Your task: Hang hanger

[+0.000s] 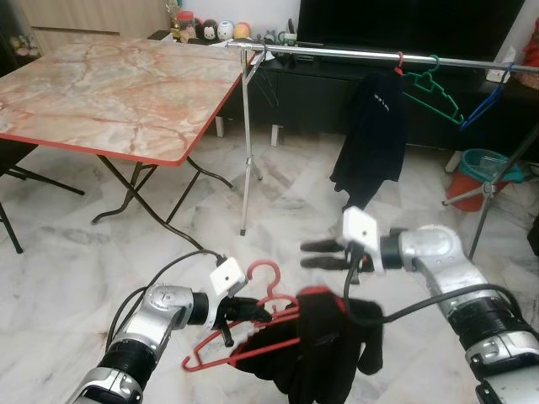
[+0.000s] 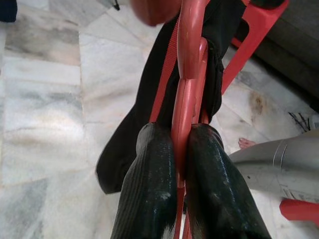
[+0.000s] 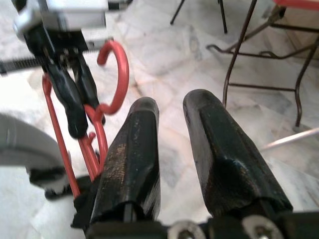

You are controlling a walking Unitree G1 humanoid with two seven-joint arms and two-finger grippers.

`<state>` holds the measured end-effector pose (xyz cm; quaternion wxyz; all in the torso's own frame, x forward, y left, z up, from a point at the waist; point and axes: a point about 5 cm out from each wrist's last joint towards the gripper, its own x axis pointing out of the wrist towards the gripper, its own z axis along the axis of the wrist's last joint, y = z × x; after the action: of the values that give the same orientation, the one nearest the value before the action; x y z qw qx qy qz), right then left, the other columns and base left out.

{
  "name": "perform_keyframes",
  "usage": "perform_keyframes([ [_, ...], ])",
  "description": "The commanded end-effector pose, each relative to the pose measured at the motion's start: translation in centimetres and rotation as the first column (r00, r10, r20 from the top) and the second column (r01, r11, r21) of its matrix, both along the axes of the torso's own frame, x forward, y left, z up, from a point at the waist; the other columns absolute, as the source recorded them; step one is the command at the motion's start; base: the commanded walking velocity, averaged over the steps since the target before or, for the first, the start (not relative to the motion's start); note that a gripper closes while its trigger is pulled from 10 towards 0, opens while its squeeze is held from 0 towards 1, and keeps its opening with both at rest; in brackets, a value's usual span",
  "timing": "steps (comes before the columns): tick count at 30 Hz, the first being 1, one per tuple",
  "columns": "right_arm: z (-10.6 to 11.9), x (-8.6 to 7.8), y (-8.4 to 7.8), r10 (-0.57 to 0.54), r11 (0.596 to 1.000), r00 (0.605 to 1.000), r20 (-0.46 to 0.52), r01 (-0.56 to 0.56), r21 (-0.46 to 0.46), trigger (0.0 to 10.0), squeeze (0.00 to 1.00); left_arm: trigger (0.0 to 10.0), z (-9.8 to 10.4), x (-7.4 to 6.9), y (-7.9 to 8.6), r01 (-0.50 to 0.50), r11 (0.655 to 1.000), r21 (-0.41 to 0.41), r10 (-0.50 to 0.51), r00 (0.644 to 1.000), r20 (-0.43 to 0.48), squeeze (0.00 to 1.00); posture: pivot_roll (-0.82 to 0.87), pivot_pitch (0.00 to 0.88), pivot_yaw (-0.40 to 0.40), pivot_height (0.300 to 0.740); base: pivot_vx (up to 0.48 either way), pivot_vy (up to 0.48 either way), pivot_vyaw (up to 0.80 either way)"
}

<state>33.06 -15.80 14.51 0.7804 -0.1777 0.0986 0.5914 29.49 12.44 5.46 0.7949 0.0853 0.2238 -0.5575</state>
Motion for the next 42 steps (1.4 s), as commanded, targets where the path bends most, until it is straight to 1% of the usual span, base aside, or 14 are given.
perform_keyframes([
  [1, 0.5, 0.0, 0.0, 0.000, 0.999, 1.000, 0.002, 0.000, 0.033, 10.0, 0.00, 0.0, 0.3, 0.1, -0.2, 0.009, 1.000, -0.007, -0.009, 1.000, 0.008, 0.00, 0.10, 0.000, -0.046, 0.740, 0.000, 0.000, 0.00],
  [6, -0.2, -0.3, -0.1, -0.004, 1.000, 1.000, -0.023, 0.004, 0.027, 10.0, 0.00, 0.0, 0.3, 0.2, -0.2, 0.008, 1.000, -0.005, -0.008, 1.000, 0.007, 0.00, 0.11, 0.000, -0.045, 0.740, 0.000, 0.000, 0.00],
  [7, -0.7, -0.4, -0.2, -0.011, 1.000, 0.999, -0.031, 0.011, 0.004, 10.0, 0.00, 0.0, 0.3, 0.2, -0.1, 0.006, 1.000, -0.003, -0.006, 1.000, 0.009, 0.00, 0.11, 0.000, -0.043, 0.740, 0.000, 0.000, 0.00],
  [9, -1.0, -0.5, -0.3, -0.021, 1.000, 0.999, -0.033, 0.020, -0.012, 10.0, 0.00, 0.0, 0.3, 0.2, -0.1, 0.005, 1.000, -0.003, -0.005, 1.000, 0.010, 0.00, 0.10, 0.000, -0.041, 0.740, 0.000, 0.000, 0.00],
  [10, -1.6, -0.4, -0.7, -0.056, 0.997, 0.998, -0.040, 0.053, -0.060, 10.0, 0.00, 0.0, 0.2, 0.2, -0.1, 0.005, 1.000, -0.001, -0.005, 1.000, 0.011, 0.00, 0.11, 0.000, -0.042, 0.740, 0.000, 0.000, 0.00],
  [12, -2.2, -0.3, -1.1, -0.082, 0.992, 0.996, -0.047, 0.077, -0.098, 10.0, 0.00, 0.0, 0.2, 0.2, -0.1, 0.005, 1.000, 0.001, -0.005, 1.000, 0.012, 0.00, 0.10, 0.000, -0.041, 0.740, 0.000, 0.000, 0.00],
  [15, -2.7, -0.7, -1.4, -0.070, 0.991, 0.994, -0.084, 0.060, -0.116, 10.0, 0.00, 0.0, 0.2, 0.2, 0.0, 0.004, 1.000, 0.003, -0.004, 1.000, 0.012, 0.00, 0.10, 0.000, -0.041, 0.740, 0.000, 0.000, 0.00],
  [16, -2.9, -0.8, -1.5, -0.069, 0.991, 0.993, -0.095, 0.058, -0.119, 10.0, 1.00, 0.0, 0.2, 0.2, 0.0, 0.003, 1.000, 0.003, -0.003, 1.000, 0.012, 0.00, 0.10, 0.000, -0.041, 0.740, 0.000, 0.000, 0.00],
  [21, -3.4, -1.0, -1.7, -0.094, 0.988, 0.989, -0.111, 0.080, -0.129, 10.0, 1.00, 0.0, 0.2, 0.2, -0.1, 0.001, 1.000, 0.003, -0.001, 1.000, 0.009, 0.00, 0.10, 0.000, -0.041, 0.740, 0.000, 0.000, 0.00],
  [27, -3.7, -1.0, -1.7, -0.110, 0.992, 0.982, -0.150, 0.098, -0.085, 10.0, 1.00, 0.0, 0.1, 0.2, -0.1, -0.003, 1.000, 0.003, 0.003, 1.000, 0.008, 0.00, 0.10, 0.000, -0.043, 0.740, 0.000, 0.000, 0.00],
  [33, -4.6, -1.5, -1.9, -0.149, 0.988, 0.971, -0.189, 0.137, -0.074, 10.0, 1.00, 0.0, 0.1, 0.2, 0.0, -0.008, 1.000, 0.007, 0.008, 1.000, 0.010, 0.00, 0.10, 0.000, -0.043, 0.740, 0.000, 0.000, 0.00],
  [34, -4.9, -1.6, -2.0, -0.160, 0.986, 0.967, -0.196, 0.148, -0.076, 10.0, 1.00, 0.3, 0.0, 0.2, 0.0, -0.012, 1.000, 0.009, 0.011, 1.000, 0.015, 0.00, 0.10, 0.000, -0.043, 0.740, 0.000, 0.000, 0.00],
  [35, -5.3, -1.7, -2.1, -0.173, 0.984, 0.962, -0.211, 0.160, -0.076, 10.0, 0.00, 10.0, 0.0, 0.3, 0.1, -0.022, 1.000, 0.015, 0.021, 0.999, 0.026, 0.00, 0.10, 0.000, -0.043, 0.740, 0.000, 0.000, 0.00],
  [42, -6.8, -2.5, -2.2, -0.212, 0.977, 0.942, -0.262, 0.196, -0.084, 10.0, 0.00, 10.0, 0.0, 0.4, 0.0, -0.031, 0.999, 0.016, 0.031, 0.999, 0.033, 0.00, 0.10, 0.000, -0.043, 0.740, 0.000, 0.000, 0.00],
])
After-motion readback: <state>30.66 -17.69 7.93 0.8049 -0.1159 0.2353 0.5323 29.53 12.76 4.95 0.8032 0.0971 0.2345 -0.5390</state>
